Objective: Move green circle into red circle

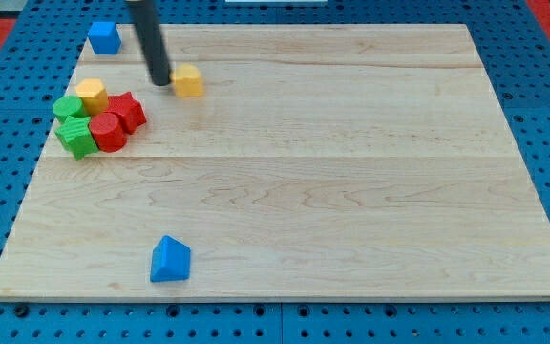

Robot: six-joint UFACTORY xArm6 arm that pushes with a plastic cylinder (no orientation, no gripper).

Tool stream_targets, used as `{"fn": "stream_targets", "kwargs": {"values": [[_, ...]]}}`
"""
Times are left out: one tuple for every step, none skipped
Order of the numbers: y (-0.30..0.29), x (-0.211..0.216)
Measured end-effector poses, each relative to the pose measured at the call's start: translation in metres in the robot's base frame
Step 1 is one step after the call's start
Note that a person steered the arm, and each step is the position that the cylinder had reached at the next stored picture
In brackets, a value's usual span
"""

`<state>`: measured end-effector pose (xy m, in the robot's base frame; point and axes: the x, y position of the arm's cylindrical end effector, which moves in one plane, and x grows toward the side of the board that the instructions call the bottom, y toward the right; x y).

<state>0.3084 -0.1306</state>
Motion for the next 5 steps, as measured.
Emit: {"fn": "stream_targets", "kwargs": {"values": [[0.01, -0.001], [-0.088, -0.003], [-0.167, 0.016], [-0.174, 0.037], [-0.174, 0.055]]}}
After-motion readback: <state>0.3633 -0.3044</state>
